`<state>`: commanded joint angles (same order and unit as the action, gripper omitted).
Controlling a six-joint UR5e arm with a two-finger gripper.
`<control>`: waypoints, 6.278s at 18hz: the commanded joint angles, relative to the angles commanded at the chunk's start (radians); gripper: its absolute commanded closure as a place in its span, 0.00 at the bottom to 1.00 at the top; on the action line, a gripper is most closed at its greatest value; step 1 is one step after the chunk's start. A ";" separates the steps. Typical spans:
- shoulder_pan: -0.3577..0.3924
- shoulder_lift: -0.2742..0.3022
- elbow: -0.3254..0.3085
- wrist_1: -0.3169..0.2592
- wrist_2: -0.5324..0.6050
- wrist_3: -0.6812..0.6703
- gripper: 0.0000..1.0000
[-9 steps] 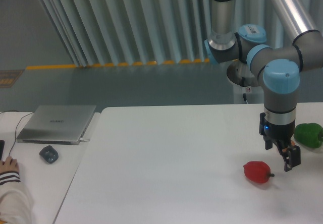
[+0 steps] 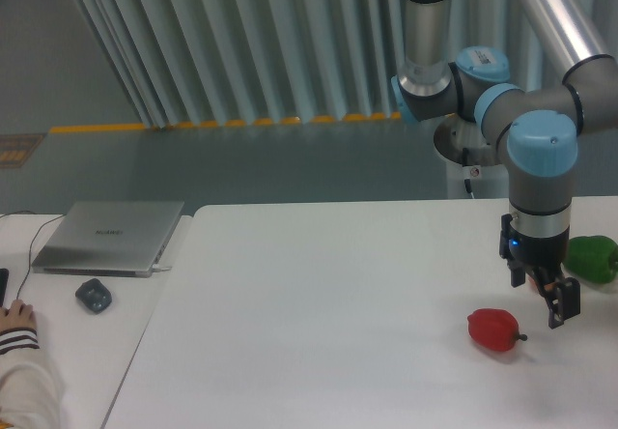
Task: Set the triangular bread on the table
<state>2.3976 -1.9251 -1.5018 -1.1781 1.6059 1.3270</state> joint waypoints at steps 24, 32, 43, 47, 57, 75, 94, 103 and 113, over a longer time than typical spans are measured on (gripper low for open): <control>0.143 0.014 0.031 -0.002 0.012 0.422 0.00; 0.227 0.002 0.029 0.050 0.020 0.606 0.00; 0.294 -0.089 0.067 0.209 0.014 0.390 0.00; 0.293 -0.101 0.072 0.216 0.015 0.389 0.00; 0.295 -0.136 0.063 0.213 0.026 0.336 0.00; 0.311 -0.176 0.055 0.216 0.035 0.327 0.00; 0.282 -0.161 0.046 0.196 0.112 0.285 0.83; 0.290 -0.121 0.067 0.071 0.097 0.282 1.00; 0.308 -0.068 0.158 -0.139 -0.075 0.181 1.00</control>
<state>2.7060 -1.9927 -1.3438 -1.3174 1.5310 1.5079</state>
